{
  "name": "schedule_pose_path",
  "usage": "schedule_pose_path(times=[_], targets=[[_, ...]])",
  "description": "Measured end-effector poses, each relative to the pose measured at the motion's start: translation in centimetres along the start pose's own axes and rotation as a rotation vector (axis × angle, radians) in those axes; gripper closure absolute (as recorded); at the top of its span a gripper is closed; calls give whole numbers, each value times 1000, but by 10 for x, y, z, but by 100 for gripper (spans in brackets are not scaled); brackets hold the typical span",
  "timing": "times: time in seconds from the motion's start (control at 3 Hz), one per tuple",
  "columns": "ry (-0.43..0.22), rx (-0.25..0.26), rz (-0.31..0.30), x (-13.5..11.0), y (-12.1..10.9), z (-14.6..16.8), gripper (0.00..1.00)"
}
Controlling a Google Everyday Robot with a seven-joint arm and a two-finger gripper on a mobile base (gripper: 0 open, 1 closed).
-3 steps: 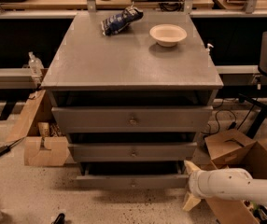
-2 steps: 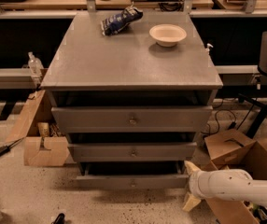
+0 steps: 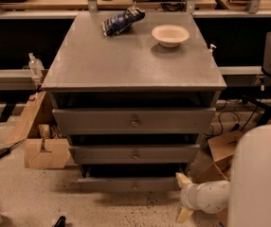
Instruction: Open bottom drawer
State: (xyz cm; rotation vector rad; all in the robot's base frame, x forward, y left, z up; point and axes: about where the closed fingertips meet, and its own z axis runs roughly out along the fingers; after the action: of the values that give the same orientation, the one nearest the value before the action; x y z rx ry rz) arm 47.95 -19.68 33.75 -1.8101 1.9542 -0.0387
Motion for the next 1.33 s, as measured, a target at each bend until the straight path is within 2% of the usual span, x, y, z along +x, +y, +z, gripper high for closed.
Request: schedule_pose_path(times=[0.33,0.67,1.0,1.33], targets=[[-20,-7,-32,2,15,45,0],[-34,17,-63,6,9,88,0],[-22,39,-75,12,-9,114,0],[47,51,-108,23,-31,145,0]])
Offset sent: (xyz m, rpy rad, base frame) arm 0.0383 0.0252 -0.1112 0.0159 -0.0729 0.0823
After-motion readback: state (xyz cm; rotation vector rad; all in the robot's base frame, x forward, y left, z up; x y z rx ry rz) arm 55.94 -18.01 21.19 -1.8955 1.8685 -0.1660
